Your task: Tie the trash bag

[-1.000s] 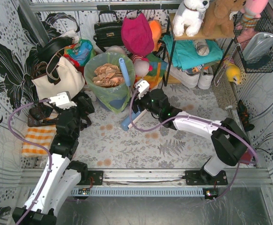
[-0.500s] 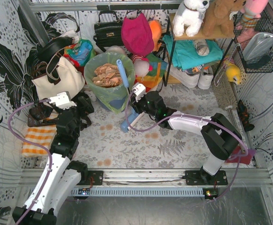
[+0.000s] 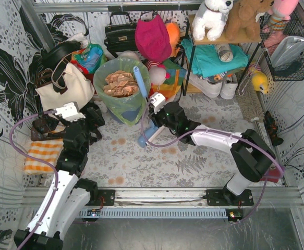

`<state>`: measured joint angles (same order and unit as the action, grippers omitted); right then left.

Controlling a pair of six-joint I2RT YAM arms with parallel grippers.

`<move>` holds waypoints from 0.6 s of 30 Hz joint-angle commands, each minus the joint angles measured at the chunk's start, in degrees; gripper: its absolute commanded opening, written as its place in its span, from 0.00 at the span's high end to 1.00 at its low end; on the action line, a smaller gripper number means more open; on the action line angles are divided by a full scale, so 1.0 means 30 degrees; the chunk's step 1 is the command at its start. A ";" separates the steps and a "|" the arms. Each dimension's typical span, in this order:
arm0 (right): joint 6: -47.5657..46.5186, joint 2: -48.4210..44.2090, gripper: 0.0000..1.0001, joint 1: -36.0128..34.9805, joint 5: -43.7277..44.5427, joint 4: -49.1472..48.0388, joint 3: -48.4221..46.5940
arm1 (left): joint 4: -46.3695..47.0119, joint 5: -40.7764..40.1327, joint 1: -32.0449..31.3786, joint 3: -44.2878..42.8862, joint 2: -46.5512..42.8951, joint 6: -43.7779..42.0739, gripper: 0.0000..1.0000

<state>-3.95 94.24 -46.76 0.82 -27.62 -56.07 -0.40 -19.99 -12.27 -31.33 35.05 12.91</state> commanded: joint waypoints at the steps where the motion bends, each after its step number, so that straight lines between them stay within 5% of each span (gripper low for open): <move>1: 0.0276 -0.2143 1.00 0.0008 0.2624 -0.0490 0.0352 | 0.0874 -0.0456 -0.0065 0.0102 -0.0255 -0.0408 0.02; 18: 0.0138 -0.6315 1.00 0.7497 0.2049 0.0859 0.1890 | 0.0893 -0.0649 -0.0069 0.0124 -0.0379 -0.0376 0.02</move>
<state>-1.30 78.50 -29.39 8.10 -21.98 -50.39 -0.40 -20.64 -12.29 -31.33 34.61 12.75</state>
